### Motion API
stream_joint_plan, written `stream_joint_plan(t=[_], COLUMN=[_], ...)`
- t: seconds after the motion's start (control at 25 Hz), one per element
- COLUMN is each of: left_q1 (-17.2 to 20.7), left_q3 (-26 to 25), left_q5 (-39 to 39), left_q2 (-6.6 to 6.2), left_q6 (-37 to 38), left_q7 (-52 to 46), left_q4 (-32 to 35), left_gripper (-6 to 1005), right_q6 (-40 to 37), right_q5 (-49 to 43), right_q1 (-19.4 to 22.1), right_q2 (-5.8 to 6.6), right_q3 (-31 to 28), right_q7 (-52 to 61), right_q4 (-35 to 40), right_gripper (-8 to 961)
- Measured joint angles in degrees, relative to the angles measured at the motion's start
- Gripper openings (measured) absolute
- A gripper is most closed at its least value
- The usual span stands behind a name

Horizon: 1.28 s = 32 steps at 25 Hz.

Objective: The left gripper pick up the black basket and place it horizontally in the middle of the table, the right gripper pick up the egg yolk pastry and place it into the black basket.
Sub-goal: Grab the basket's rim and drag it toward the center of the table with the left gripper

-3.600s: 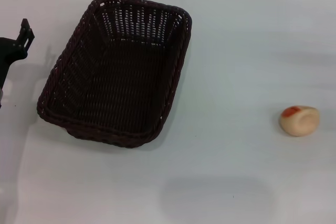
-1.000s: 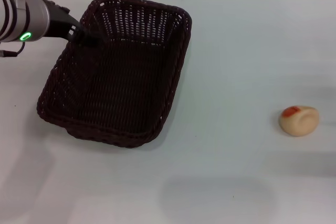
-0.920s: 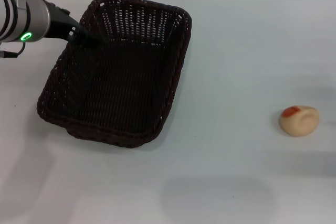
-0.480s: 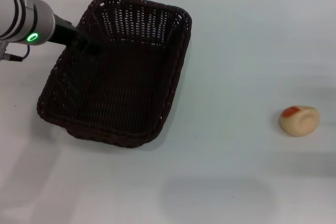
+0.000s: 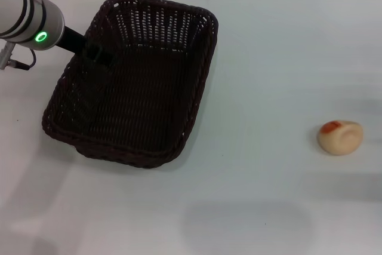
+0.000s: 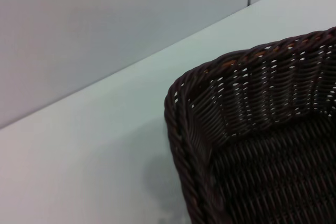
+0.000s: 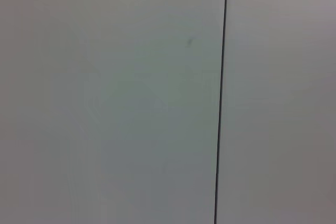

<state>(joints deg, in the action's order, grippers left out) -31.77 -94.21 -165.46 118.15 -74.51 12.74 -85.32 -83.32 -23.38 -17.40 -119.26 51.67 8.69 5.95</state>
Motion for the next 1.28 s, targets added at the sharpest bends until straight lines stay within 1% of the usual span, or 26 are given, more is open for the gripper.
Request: stream_joint_plan(t=[0.12,0.32,0.56,0.84,1.08,1.28], left_q1=[-0.51,-0.26,-0.92,-0.96,-1.83,-2.07], left_q3=[-0.57,-1.18,-1.41,-1.35,-1.31,-0.88], left_q5=[-0.02,-0.05,-0.05,-0.02,-0.02,-0.02], left_q2=[-0.01,-0.06,-0.12,-0.11,-0.11,-0.11], left_q6=[-0.01,0.40,1.43,1.31,1.35,1.20], left_q7=[-0.29,-0.32,-0.41,0.15,1.46,2.27], left_q4=[1.15,1.05,5.07,4.36,6.72,6.81], left_gripper=[786,786,786,786,604,397], right_q6=[0.00,0.00,-0.01,-0.01,-0.01,0.00], right_q5=[0.00,0.00,-0.02,-0.06,-0.09,-0.09], right_q1=[0.00,0.00,0.00,0.01,0.14,0.18], right_q2=[0.00,0.00,0.08,0.09,0.09,0.08], right_q3=[0.13,0.24,0.30,0.21,0.25,0.15], right_q7=[0.00,-0.01,-0.01,-0.01,-0.02,-0.02], right_q4=[0.01,0.02,0.03,0.00,-0.07,-0.07], right_gripper=[694,694,693,694,694,694])
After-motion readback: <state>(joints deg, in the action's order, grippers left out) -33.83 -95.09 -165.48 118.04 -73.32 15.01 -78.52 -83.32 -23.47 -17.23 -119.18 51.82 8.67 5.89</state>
